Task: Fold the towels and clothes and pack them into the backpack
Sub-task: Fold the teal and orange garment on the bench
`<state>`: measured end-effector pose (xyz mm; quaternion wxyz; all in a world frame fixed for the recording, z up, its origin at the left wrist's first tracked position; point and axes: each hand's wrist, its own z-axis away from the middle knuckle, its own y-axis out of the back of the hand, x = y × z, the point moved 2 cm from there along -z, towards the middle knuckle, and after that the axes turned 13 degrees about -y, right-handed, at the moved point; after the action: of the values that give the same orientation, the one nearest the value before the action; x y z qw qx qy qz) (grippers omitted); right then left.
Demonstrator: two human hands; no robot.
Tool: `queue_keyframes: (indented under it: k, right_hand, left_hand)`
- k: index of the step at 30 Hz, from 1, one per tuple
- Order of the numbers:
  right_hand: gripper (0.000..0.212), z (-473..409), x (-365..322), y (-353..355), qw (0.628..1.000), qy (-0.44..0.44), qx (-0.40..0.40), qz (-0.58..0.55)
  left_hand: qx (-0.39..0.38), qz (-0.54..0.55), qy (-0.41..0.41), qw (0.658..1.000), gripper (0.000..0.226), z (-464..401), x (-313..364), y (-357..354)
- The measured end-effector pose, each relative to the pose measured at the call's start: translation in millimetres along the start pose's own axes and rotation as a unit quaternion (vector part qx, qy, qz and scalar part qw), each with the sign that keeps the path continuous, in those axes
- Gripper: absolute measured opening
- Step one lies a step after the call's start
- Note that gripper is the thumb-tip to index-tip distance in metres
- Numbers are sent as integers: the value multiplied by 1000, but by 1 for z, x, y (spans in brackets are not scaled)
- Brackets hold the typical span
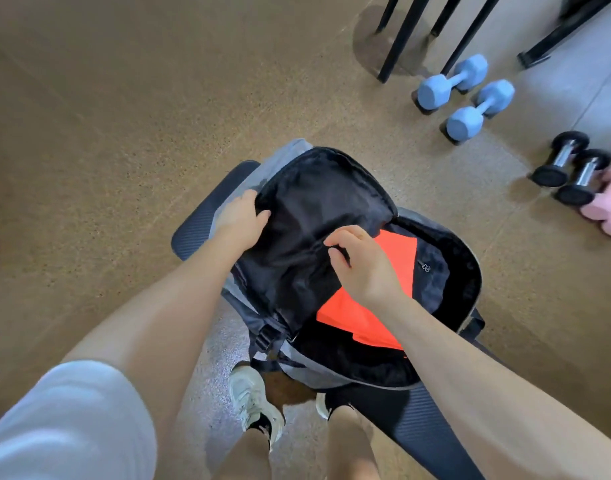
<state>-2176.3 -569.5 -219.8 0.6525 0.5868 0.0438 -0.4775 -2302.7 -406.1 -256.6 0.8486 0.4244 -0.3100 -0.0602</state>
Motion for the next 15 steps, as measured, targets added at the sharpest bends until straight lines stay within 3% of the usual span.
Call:
queue_keyframes:
  k: [5,10,12,15]
  right_hand:
    - [19,18,-13,18,992,-88,26,-82]
    - [15,42,-46,58,914,-218,27,-341]
    - [24,52,-44,74,907,-248,48,-338]
    - [26,67,-23,96,928,-271,54,-249]
  left_hand:
    - [114,102,-104,983,22,49,24,38]
    - [58,168,-206,962,24,117,98,38]
    - [30,159,-238,958,26,138,126,22]
    - [7,137,-285,949,22,159,159,-5]
